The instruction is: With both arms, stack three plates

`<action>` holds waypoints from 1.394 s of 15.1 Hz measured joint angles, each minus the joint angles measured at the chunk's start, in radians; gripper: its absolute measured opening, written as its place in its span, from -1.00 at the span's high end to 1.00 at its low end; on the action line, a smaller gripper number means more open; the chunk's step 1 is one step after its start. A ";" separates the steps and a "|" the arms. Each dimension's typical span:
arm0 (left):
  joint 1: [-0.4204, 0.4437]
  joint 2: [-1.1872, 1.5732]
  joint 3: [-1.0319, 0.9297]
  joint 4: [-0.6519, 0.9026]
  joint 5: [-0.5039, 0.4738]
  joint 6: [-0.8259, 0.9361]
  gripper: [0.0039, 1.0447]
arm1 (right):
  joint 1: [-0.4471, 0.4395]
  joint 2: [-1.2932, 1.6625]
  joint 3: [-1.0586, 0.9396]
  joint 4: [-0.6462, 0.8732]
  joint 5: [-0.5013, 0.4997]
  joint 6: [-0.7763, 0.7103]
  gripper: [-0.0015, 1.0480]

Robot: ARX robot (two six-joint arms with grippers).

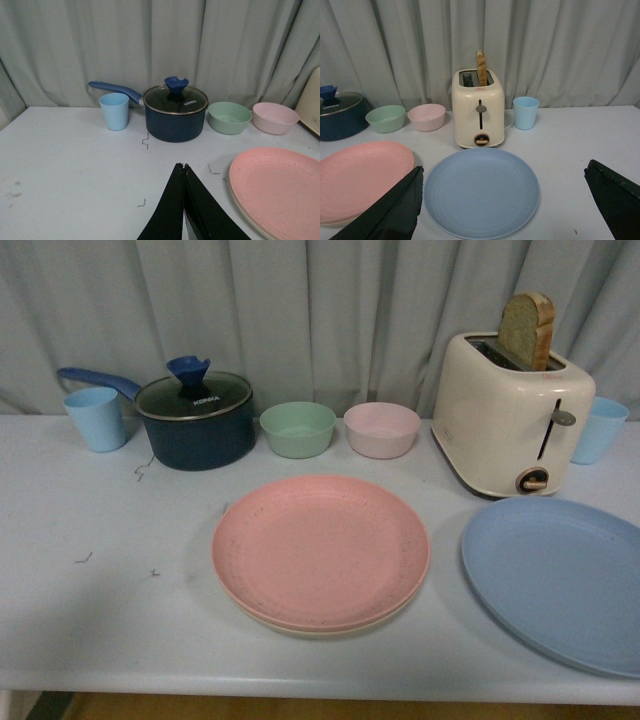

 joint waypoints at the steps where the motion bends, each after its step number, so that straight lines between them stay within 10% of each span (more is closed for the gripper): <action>1: 0.000 -0.058 -0.012 -0.043 0.000 0.000 0.97 | 0.000 0.000 0.000 0.000 0.000 0.000 -0.87; 21: 0.000 -0.818 -0.055 -0.732 0.000 0.000 0.97 | 0.000 0.000 0.000 0.000 0.000 0.000 -0.87</action>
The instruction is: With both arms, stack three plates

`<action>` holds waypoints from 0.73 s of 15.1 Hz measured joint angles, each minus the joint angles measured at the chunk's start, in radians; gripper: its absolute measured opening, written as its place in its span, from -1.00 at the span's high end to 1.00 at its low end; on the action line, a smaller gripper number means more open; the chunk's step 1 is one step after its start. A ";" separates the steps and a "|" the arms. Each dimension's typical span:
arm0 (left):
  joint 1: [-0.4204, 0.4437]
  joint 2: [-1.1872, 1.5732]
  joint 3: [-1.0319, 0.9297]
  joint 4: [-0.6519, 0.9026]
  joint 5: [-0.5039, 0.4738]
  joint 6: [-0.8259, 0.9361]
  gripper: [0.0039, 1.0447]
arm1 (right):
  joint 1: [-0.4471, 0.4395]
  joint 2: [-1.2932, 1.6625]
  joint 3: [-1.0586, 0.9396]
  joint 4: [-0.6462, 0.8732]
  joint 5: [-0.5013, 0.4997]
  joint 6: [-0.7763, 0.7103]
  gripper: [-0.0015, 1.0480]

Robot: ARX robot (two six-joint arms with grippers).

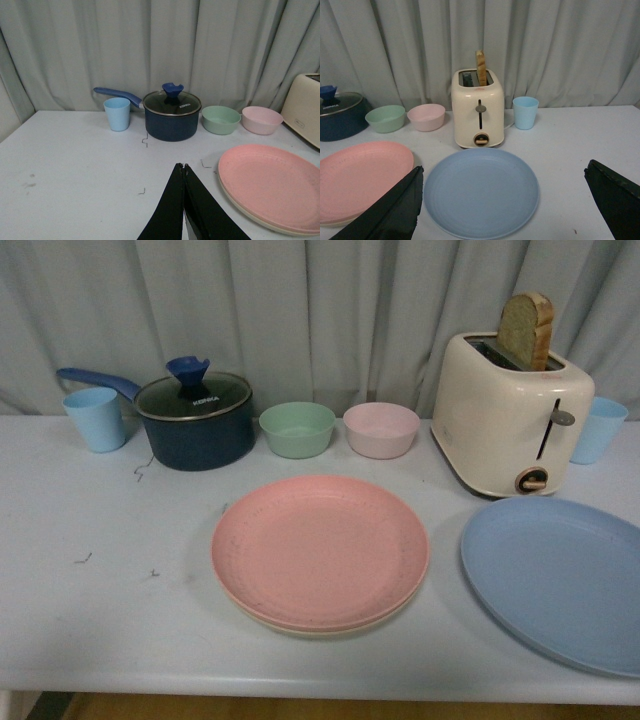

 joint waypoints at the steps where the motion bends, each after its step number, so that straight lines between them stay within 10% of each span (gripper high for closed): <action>1: 0.000 -0.016 0.000 -0.017 0.000 0.000 0.97 | 0.000 0.000 0.000 0.000 0.000 0.000 -0.87; 7: 0.000 -0.194 0.000 -0.209 0.000 0.000 0.97 | 0.000 0.000 0.000 0.000 0.000 0.000 -0.87; 10: 0.000 -0.194 0.000 -0.205 0.000 0.000 0.27 | -0.010 0.012 0.009 -0.046 -0.027 0.000 -0.87; 11: 0.000 -0.194 0.000 -0.205 0.001 0.000 0.03 | -0.103 0.203 0.117 -0.267 -0.226 -0.015 -0.87</action>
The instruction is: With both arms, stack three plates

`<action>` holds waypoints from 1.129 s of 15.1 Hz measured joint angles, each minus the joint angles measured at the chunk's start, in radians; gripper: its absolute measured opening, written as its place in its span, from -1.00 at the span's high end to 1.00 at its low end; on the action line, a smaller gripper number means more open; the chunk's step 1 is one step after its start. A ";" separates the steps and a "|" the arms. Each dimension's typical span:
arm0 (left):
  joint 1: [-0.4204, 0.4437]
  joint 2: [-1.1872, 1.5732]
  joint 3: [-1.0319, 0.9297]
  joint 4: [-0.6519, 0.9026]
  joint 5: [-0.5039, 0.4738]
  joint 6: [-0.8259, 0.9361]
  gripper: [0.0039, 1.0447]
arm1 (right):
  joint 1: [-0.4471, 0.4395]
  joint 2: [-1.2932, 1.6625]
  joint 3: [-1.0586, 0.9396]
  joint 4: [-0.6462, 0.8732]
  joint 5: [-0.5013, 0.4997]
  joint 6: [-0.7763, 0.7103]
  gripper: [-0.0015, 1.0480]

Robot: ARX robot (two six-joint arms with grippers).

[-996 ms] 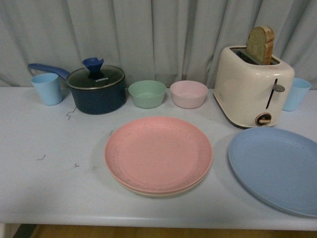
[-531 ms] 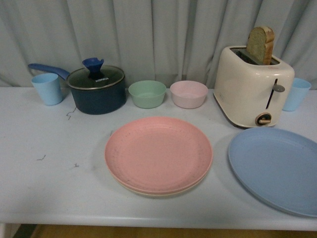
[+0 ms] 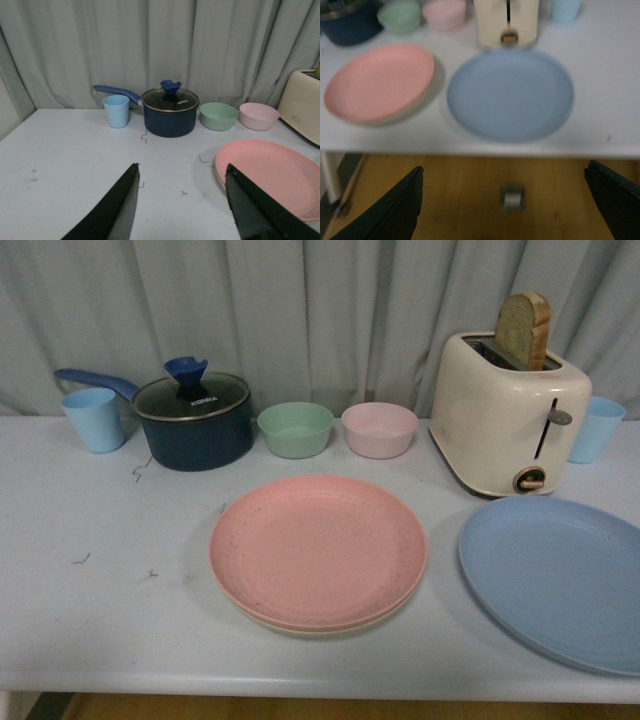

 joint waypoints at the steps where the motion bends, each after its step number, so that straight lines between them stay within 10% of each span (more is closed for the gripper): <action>1: 0.000 0.000 0.000 0.001 -0.002 0.000 -0.22 | -0.063 0.232 0.085 -0.035 -0.103 -0.002 -0.87; 4: 0.000 0.000 0.000 0.000 -0.001 0.001 -0.90 | -0.131 0.793 0.276 0.183 -0.115 -0.086 -0.87; 17: 0.000 0.000 0.000 0.000 -0.001 0.000 -0.88 | -0.235 1.726 0.735 0.482 -0.011 -0.178 -0.87</action>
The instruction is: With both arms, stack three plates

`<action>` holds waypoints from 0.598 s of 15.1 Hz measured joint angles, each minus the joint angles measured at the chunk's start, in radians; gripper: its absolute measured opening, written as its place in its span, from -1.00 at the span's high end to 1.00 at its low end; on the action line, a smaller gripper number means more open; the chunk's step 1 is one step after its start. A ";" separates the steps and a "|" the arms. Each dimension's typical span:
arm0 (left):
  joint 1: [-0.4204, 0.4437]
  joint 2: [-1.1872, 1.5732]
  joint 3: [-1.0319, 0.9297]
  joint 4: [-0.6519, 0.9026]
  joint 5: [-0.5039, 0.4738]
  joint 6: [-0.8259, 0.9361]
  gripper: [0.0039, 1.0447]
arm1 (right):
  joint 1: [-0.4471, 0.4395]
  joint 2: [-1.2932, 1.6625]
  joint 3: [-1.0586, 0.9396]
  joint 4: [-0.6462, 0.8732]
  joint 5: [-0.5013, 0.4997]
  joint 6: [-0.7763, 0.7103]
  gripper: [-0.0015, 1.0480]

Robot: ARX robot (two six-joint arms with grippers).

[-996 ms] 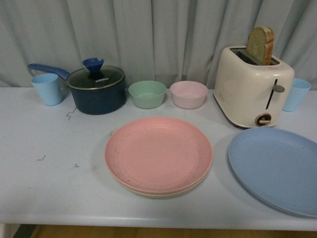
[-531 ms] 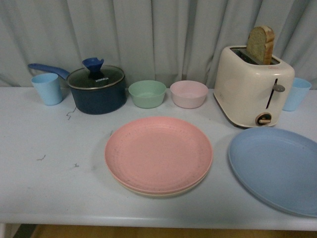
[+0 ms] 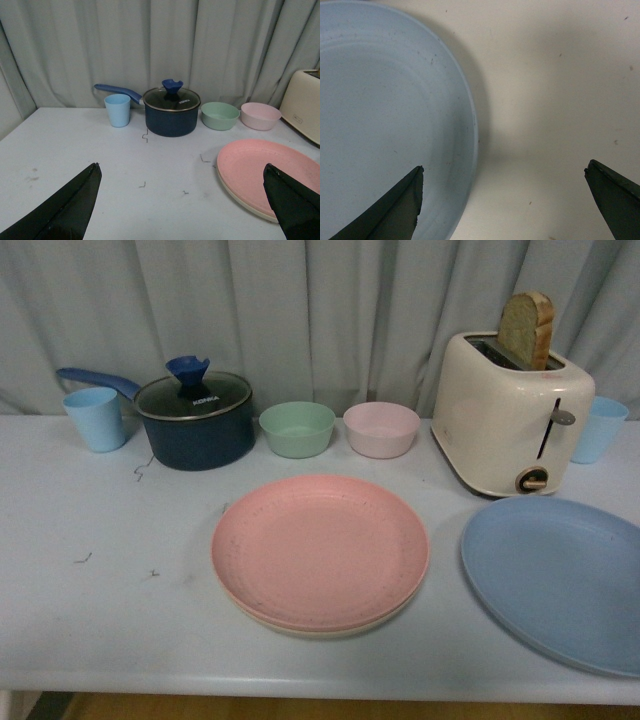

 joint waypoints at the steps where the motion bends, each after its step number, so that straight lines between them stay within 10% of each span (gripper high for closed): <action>1: 0.000 0.000 0.000 0.000 0.000 0.000 -0.88 | 0.006 0.029 0.015 0.007 0.005 0.015 -0.87; 4: 0.000 0.000 0.000 0.000 0.000 0.000 -0.88 | 0.052 0.154 0.073 0.054 0.087 0.059 -0.78; 9: 0.000 0.000 0.000 0.000 0.000 0.000 -0.88 | 0.065 0.176 0.084 0.060 0.115 0.060 0.19</action>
